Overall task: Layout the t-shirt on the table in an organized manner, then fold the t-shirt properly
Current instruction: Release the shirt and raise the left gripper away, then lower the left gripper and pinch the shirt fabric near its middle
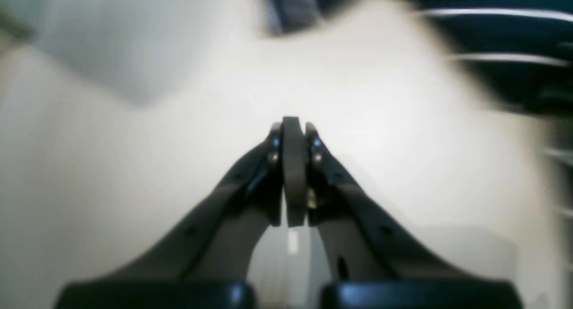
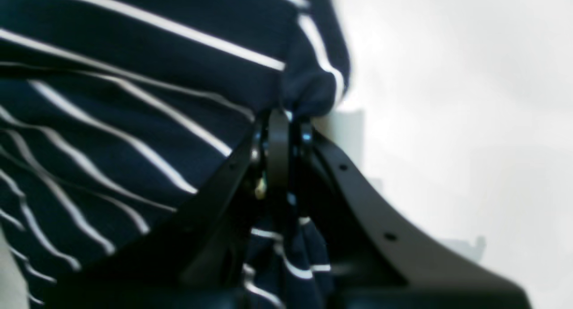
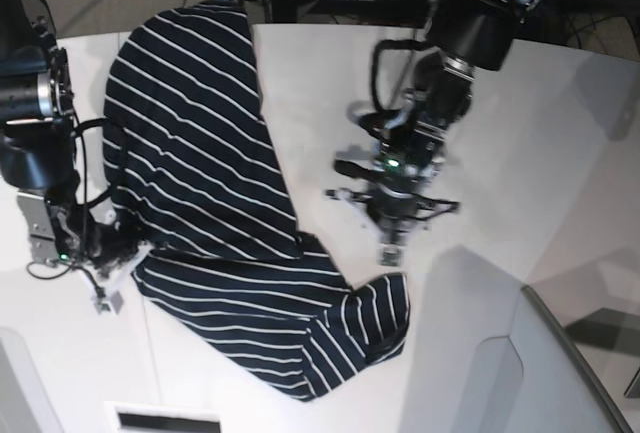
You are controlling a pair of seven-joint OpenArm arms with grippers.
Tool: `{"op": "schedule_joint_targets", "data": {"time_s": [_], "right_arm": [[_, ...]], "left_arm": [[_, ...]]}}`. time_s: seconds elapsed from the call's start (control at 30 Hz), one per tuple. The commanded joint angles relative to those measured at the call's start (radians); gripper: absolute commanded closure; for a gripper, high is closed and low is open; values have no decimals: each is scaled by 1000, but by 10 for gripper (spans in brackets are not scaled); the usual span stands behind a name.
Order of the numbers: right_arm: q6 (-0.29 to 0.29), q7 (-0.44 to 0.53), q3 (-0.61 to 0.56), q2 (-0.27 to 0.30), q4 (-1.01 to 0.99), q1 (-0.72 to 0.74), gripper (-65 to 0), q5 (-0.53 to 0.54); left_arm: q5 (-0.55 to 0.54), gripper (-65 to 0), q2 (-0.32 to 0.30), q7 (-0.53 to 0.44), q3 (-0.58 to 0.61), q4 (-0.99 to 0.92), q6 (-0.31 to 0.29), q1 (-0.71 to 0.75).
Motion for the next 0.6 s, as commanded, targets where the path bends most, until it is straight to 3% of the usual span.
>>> {"op": "schedule_joint_targets", "data": {"time_s": [0.0, 0.07, 0.17, 0.27, 0.33, 0.4, 0.47, 0.53, 0.57], "right_arm": [[3, 15, 4, 10, 17, 30, -2, 9], [1, 15, 4, -4, 17, 30, -2, 9], [1, 15, 3, -10, 17, 33, -2, 9], [1, 15, 1, -10, 17, 35, -2, 9], [4, 15, 1, -11, 18, 35, -2, 9], [4, 15, 1, -11, 37, 33, -2, 7], [4, 15, 1, -11, 53, 30, -2, 7], [6, 13, 1, -11, 55, 27, -2, 7], [6, 13, 1, -14, 57, 27, -2, 7]], "left_arm": [[-4, 0, 37, -18, 35, 27, -37, -1], [-4, 0, 84, -18, 99, 24, -70, 24], [-4, 0, 124, -18, 152, 27, -73, 68], [-25, 0, 129, -18, 144, 79, -73, 139], [-117, -35, 123, -17, 76, 156, -70, 187], [-231, -262, 90, 0, -2, 222, -70, 230], [-354, -481, 49, 81, -25, 253, -73, 237], [-476, -620, 8, 117, -19, 253, -73, 236], [-532, -648, -5, 118, -19, 251, -74, 239]]}}
